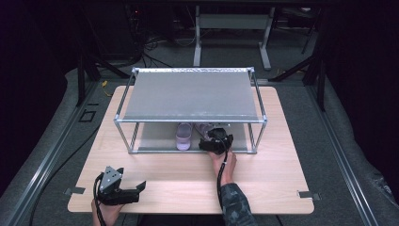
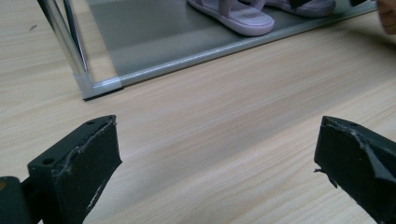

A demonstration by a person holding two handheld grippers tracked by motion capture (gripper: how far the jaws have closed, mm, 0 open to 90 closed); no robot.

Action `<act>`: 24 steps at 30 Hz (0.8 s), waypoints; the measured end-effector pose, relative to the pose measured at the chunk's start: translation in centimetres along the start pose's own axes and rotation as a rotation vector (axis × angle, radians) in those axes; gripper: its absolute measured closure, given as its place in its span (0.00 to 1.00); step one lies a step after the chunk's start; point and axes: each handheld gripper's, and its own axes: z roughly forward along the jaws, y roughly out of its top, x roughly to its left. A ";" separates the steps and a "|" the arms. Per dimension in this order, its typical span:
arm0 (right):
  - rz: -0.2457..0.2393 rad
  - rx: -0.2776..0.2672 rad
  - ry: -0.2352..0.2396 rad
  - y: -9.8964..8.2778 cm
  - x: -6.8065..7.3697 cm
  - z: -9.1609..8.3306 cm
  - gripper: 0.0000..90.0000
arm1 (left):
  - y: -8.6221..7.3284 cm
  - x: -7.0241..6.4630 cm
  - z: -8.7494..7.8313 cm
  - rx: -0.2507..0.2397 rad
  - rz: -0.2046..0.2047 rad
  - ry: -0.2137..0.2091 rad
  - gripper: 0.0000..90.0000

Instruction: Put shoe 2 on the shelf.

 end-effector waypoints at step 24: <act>0.086 0.025 0.033 -1.9 -1.7 -1.2 0.41 | -0.2 0.0 0.1 0.005 0.000 -0.001 0.00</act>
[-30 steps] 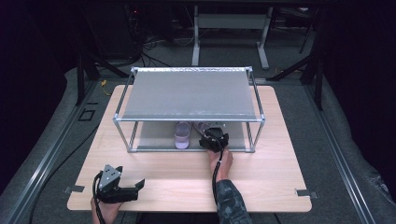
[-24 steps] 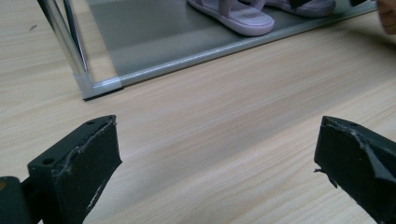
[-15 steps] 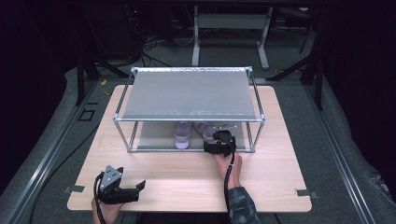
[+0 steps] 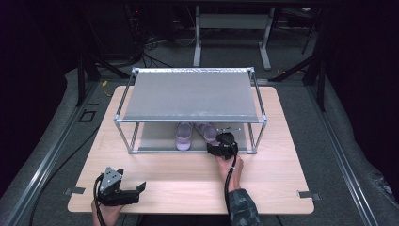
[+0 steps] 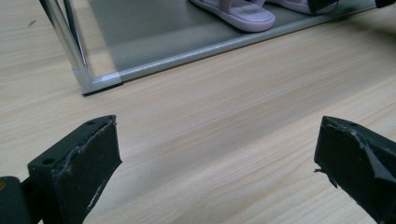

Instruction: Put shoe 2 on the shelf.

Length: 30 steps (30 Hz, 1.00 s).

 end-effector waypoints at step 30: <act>-0.027 -0.007 0.085 0.9 3.3 0.5 0.33 | 0.2 -0.6 0.6 0.010 0.005 -0.029 0.00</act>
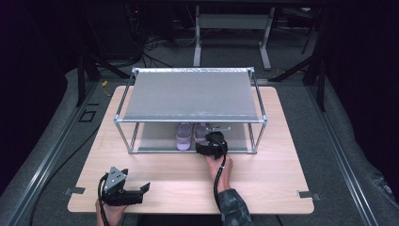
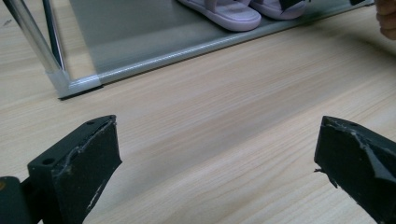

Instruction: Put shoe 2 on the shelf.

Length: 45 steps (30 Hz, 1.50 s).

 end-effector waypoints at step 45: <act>-0.022 -0.038 -0.205 -12.9 -8.4 -17.2 0.00 | -0.7 2.4 0.3 0.066 -0.018 0.075 0.00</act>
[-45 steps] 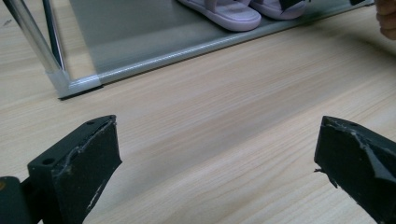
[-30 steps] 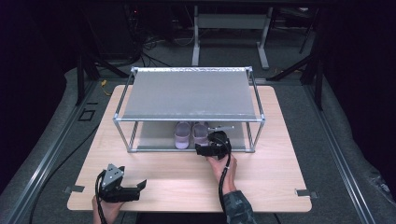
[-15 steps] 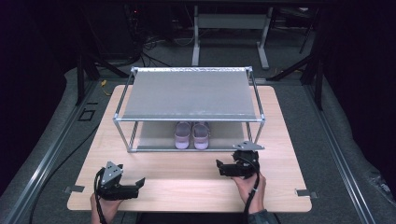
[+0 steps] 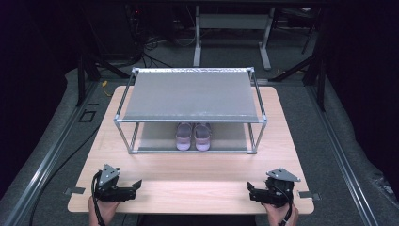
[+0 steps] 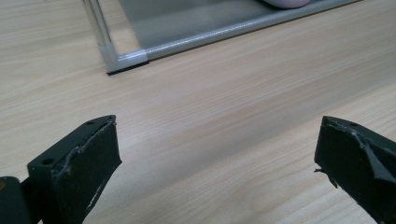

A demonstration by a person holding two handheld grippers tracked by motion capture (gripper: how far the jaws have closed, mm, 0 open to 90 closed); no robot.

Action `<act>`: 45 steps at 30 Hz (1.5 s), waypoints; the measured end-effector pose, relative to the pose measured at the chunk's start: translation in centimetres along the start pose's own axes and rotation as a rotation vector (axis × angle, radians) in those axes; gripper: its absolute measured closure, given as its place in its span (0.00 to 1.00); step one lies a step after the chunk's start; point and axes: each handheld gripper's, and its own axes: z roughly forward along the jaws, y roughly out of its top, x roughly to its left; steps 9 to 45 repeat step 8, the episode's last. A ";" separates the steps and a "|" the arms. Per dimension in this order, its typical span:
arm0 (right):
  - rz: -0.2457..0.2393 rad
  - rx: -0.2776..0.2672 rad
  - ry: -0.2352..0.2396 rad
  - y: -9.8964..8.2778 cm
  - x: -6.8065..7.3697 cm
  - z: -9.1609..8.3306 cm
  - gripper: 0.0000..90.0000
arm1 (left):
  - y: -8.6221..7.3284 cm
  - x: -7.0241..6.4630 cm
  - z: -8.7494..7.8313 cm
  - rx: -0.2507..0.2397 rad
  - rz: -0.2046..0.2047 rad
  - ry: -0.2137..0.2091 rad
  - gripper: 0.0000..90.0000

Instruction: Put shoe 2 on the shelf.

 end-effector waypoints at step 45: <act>0.054 -0.028 -0.039 -0.9 -2.2 0.6 0.00 | -0.1 -0.1 1.1 0.021 0.009 -0.006 0.00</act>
